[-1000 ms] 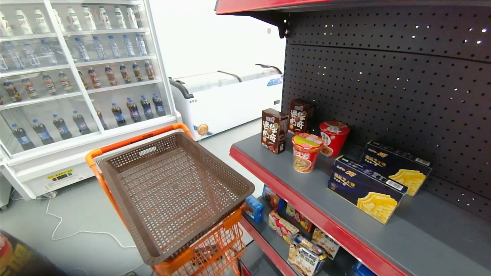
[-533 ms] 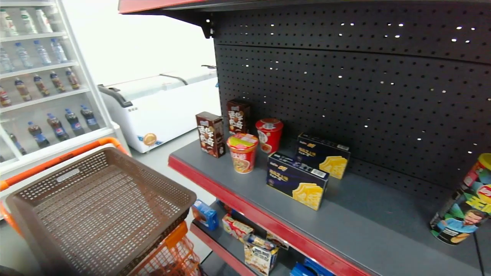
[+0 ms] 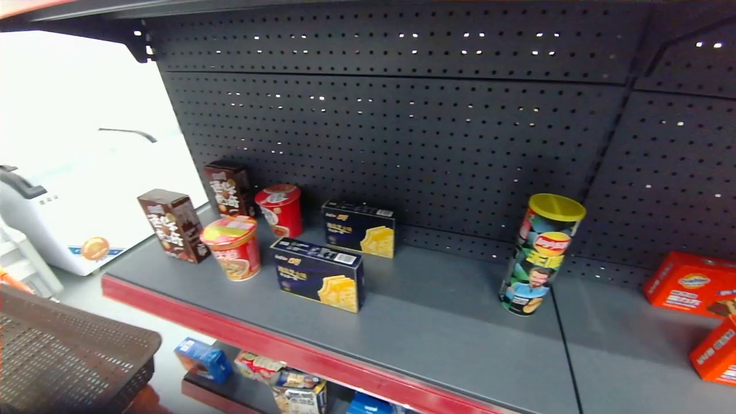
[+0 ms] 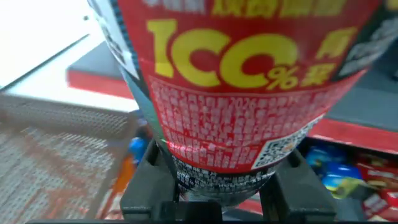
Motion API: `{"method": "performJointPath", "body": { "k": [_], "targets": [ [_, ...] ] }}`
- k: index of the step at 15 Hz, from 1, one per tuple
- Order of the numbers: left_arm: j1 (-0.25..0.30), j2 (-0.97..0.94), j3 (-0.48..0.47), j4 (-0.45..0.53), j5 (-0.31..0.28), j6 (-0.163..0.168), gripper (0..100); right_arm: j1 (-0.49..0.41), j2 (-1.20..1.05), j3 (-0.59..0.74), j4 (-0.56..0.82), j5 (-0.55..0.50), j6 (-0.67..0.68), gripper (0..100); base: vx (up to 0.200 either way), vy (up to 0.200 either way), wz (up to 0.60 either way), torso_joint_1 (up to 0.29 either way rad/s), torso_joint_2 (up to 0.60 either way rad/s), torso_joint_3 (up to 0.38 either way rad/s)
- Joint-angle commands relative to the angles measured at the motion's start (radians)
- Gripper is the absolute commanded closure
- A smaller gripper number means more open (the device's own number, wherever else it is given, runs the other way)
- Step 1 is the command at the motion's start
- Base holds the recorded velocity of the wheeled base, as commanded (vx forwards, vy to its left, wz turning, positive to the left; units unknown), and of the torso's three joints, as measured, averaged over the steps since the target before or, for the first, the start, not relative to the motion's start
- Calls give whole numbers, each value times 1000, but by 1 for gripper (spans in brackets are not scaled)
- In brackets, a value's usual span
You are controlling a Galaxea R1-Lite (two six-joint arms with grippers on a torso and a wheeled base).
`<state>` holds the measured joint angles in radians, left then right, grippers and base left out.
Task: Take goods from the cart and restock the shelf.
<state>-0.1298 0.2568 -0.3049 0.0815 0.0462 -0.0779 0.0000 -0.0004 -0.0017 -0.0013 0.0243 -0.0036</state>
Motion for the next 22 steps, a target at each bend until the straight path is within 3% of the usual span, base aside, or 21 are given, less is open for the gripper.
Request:
{"method": "performJointPath", "body": {
  "k": [1, 5, 9, 10, 11, 12, 13, 16, 19, 21, 22],
  "targets": [
    [1, -1, 1, 0, 1, 0, 100, 0, 0, 0, 0, 0, -1, 0, 0, 0, -600, 7, -2, 7],
    [2, -21, -5, 0, 3, 4, 100, 0, 0, 0, 1, 3, -9, 0, 0, 0, 0, 0, 0, 0],
    [6, -16, -45, 4, 54, 17, 100, 2, 13, -3, 6, 0, -10, 0, 0, 0, 0, 0, 0, 0],
    [4, -18, -46, 3, 98, 43, 100, -40, 76, -1, 0, -102, 16, 0, 0, 0, 0, 0, 0, 0],
    [4, -13, -59, 4, 124, 47, 100, -11, 152, -89, -11, -53, 31, 0, 0, 0, 0, 0, 0, 0],
    [4, -13, -60, 4, 126, 64, 100, 15, 352, -245, -25, -32, 97, 0, 0, 0, 0, 0, 0, 0],
    [2, -14, -48, 4, 126, 87, 100, 21, 459, -316, -57, -14, 103, 0, 0, 0, 0, 0, 0, 0],
    [1, -13, -19, 21, 133, 93, 100, 101, 579, -350, -83, 74, 4, 0, 0, 0, 0, 0, 0, 0],
    [-14, -5, -10, 21, 127, 87, 100, 198, 797, -345, -289, 105, 7, 0, 0, 0, 0, 0, 0, 0],
    [-17, -4, -23, 21, 127, 86, 100, 195, 970, -354, -439, 200, -4, 0, 0, 0, 0, 0, 0, 0],
    [-17, -10, -28, 21, 127, 69, 100, 178, 1086, -354, -549, 233, -24, 0, 0, 0, 0, 0, 0, 0]
  ]
}}
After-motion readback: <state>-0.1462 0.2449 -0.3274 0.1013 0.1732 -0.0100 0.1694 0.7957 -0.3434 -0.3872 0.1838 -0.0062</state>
